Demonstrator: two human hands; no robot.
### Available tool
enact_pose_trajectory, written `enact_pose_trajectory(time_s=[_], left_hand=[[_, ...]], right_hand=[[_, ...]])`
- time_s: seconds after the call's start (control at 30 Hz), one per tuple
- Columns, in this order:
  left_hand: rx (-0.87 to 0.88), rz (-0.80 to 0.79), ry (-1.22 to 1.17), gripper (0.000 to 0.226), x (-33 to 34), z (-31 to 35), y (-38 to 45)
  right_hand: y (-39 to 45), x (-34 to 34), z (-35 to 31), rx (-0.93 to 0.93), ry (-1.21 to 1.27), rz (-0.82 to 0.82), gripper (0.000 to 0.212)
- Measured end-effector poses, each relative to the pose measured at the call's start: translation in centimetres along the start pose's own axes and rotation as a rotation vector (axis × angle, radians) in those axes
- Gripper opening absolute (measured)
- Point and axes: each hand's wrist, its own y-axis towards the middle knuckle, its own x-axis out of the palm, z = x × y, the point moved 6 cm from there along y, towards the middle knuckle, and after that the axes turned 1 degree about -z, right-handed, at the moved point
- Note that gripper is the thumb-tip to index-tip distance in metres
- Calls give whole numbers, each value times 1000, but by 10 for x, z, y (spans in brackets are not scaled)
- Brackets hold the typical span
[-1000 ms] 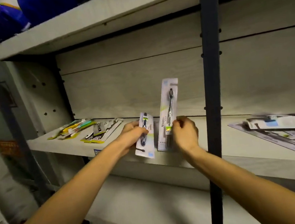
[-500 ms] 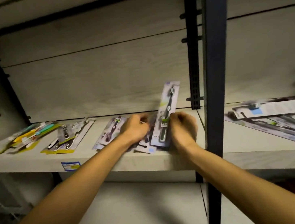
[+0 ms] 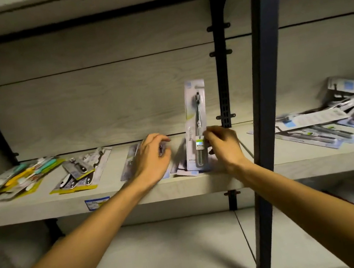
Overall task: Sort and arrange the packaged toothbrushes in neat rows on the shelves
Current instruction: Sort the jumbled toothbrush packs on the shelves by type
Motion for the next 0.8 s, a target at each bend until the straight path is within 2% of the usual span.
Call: enact_pose_trajectory(time_s=[0.13, 0.2, 0.3, 0.47, 0.63, 0.7, 0.8], left_hand=[[55, 112, -39, 27, -13, 18, -11], [88, 181, -73, 34, -16, 35, -20], [220, 277, 2, 47, -16, 69, -32], [404, 280, 32, 58, 16, 150, -43], [646, 179, 145, 60, 80, 259, -64], [675, 89, 193, 60, 113, 302, -70], [630, -44, 210, 62, 165, 361, -74]], right_hand=[[-29, -1, -33, -170, -2, -159, 21], [-47, -14, -46, -262, -51, -179, 20], [-69, -49, -56, -330, -100, -106, 18], [-92, -144, -53, -357, -99, 69, 16], [-107, -279, -25, -290, -153, 204, 18], [-110, -333, -10, -246, -199, 209, 19], [-116, -412, 20, -135, -204, 278, 20]])
